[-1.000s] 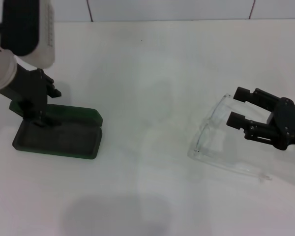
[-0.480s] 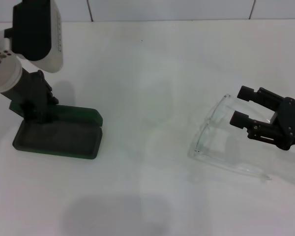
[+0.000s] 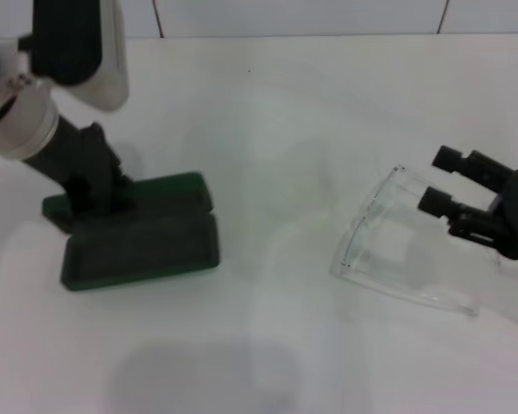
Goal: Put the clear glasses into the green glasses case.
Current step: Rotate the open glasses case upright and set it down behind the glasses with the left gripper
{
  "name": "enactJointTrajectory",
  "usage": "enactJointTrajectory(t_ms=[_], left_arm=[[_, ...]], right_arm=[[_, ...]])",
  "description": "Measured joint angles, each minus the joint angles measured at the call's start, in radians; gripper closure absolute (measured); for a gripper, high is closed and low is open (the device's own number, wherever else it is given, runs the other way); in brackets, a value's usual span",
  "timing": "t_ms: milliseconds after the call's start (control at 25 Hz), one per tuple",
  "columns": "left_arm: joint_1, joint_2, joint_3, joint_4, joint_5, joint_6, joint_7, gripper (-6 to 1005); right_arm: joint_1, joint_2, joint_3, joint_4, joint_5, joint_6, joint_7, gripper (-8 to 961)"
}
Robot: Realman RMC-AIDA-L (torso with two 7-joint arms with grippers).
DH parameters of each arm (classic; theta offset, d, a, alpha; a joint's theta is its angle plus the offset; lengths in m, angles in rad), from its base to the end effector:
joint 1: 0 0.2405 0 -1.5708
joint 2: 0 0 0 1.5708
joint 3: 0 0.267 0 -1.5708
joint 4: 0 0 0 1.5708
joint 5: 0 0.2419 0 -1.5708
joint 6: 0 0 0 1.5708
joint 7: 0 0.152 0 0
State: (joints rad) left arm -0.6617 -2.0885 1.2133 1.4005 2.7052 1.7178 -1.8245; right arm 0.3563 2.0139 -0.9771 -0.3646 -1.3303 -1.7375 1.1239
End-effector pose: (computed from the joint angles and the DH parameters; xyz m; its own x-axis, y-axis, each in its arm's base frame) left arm -0.1788 0.3971 0.0305 0.8790 0.0776 -0.4705 -0.0298 -0.9758 -0.2165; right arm 0.3027 0.2974 -0.0084 0.4880 -0.2238 -0.8437 -0.4958 -0.8666 -0.0569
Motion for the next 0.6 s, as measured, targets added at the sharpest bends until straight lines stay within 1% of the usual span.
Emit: enactJointTrajectory(t_ms=[80,160,240,360,480,560,600], left_arm=[[-0.003,-0.001,0.007,0.041,-0.025,0.023,-0.051,800],[-0.003,-0.001,0.035,0.085,-0.041,0.033,-0.129,800],[-0.002,-0.001,0.08,0.121,-0.043,0.026,-0.226,800],[0.002,-0.001,0.18,0.161,-0.003,-0.029,-0.42,800],[0.009,-0.001,0.322,0.176,0.092,-0.111,-0.619,800],[0.007,0.0,0.405,0.169,0.127,-0.154,-0.745,800],[0.002,0.0,0.428,0.164,0.128,-0.163,-0.797,800]], right_arm=[[-0.006,-0.001,0.033,0.013,0.0,-0.011,-0.012,98],[-0.019,-0.001,0.073,0.024,0.0,-0.027,-0.029,98],[-0.034,-0.001,0.107,0.028,0.0,-0.042,-0.043,98],[-0.064,-0.002,0.165,0.029,0.0,-0.072,-0.066,98],[-0.094,-0.01,0.218,0.03,0.0,-0.098,-0.087,98],[-0.111,-0.019,0.24,0.03,0.0,-0.108,-0.097,98],[-0.121,-0.031,0.248,0.03,0.0,-0.112,-0.103,98]])
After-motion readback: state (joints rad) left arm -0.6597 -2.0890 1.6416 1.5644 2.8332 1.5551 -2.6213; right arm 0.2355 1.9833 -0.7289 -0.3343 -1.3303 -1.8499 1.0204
